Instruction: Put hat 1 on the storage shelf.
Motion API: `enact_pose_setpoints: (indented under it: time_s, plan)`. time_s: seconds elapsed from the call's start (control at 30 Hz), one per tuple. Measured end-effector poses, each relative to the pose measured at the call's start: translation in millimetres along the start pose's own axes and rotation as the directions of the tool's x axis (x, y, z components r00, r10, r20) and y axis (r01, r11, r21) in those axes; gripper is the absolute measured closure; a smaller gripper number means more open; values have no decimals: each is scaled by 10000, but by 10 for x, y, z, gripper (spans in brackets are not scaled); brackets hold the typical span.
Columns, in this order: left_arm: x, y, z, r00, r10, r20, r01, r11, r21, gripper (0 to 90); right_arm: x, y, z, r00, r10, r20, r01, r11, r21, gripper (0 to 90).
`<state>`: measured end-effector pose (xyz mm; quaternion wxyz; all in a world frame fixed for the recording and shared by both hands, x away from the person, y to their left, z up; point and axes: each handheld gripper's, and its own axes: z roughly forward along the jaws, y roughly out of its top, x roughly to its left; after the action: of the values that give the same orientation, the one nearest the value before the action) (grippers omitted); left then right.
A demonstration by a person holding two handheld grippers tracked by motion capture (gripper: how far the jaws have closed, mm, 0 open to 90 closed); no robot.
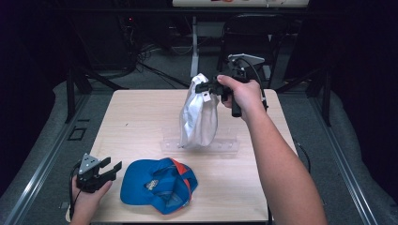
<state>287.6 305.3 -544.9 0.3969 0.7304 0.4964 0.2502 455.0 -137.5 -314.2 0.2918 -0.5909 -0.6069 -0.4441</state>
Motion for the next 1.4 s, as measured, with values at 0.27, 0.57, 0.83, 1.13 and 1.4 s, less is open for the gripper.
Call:
enact_pose_setpoints:
  time_s: [0.27, 0.57, 0.83, 1.13, 1.4]
  plan:
    - [21, -7, -18, 10000, -81, 10, 81, 10000, -15, 489, -10, 71, 154, 9995, 108, 286, -107, 9999, -12, 813]
    - [-15, 4, -18, 9996, -96, 247, 98, 9999, -62, 490, -70, 117, 149, 9983, 292, 502, -278, 9992, -281, 812]
    - [-222, 110, -23, 9948, 543, 856, -518, 9982, -312, 492, -90, 128, 321, 9982, 418, 419, -394, 9976, -566, 812]
    - [-503, 302, 2, 9806, 1460, 1307, -1404, 9888, -511, 496, -46, 124, 456, 9988, 323, 371, -292, 9962, -818, 810]
    - [-918, 649, 142, 9568, 2254, 1837, -2100, 9726, -1000, 503, -24, 105, 473, 9991, 204, 384, -170, 9961, -863, 810]
